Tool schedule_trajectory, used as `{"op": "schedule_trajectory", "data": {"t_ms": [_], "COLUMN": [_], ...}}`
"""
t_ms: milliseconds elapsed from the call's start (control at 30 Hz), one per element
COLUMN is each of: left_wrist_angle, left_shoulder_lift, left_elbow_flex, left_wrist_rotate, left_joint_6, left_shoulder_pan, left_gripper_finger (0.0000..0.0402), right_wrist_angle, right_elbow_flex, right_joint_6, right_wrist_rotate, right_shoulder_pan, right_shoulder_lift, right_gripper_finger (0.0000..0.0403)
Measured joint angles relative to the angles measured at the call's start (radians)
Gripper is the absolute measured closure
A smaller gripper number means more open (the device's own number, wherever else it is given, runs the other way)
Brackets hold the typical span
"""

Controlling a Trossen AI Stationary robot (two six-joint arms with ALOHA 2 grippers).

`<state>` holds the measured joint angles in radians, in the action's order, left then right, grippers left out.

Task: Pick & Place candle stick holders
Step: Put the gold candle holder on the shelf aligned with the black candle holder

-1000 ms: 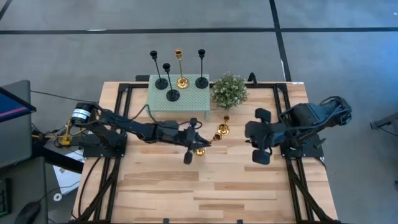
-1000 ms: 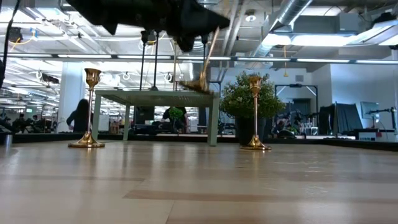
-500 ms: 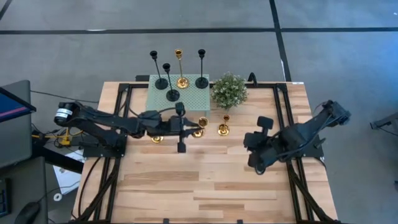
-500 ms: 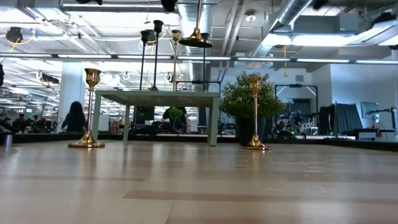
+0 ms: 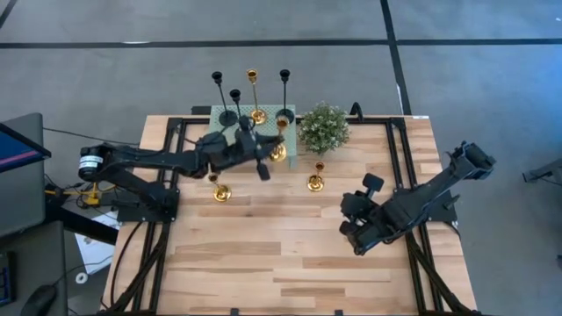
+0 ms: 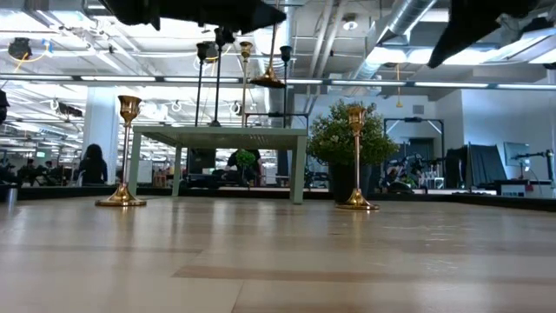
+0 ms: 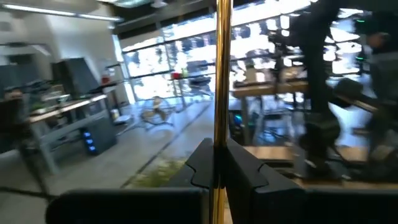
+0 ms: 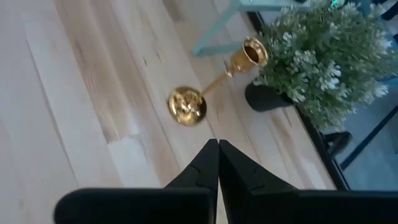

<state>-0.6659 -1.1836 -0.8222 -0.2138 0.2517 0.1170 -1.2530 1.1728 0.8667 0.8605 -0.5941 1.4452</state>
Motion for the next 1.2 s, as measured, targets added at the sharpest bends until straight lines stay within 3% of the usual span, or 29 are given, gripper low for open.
{"op": "schedule_trajectory", "data": {"t_ms": [167, 333, 567, 700, 1200], "left_wrist_angle": [-0.083, -0.201, -0.365, -0.377, -0.378], "left_shoulder_lift": [-0.050, -0.138, -0.237, -0.251, -0.252], "left_elbow_flex": [0.000, 0.000, 0.000, 0.000, 0.048], "left_wrist_rotate": [-0.022, -0.164, -0.285, -0.378, -0.463], "left_joint_6": [-0.028, 0.011, 0.033, 0.056, -0.026], "left_shoulder_pan": [0.066, 0.077, 0.076, 0.076, 0.080], "left_gripper_finger": [0.0387, 0.0387, 0.0387, 0.0387, 0.0387], "right_wrist_angle": [0.101, 0.172, 0.190, 0.192, 0.217], "right_elbow_flex": [-0.058, -0.097, -0.116, -0.116, -0.116], "right_joint_6": [-0.009, -0.011, -0.005, -0.004, -0.008], "right_wrist_rotate": [0.036, 0.057, 0.058, 0.058, 0.058], "right_shoulder_pan": [0.009, 0.018, 0.019, 0.018, 0.018], "right_shoulder_lift": [0.000, 0.000, 0.000, 0.000, 0.000], "right_gripper_finger": [0.0402, 0.0402, 0.0403, 0.0403, 0.0403]}}
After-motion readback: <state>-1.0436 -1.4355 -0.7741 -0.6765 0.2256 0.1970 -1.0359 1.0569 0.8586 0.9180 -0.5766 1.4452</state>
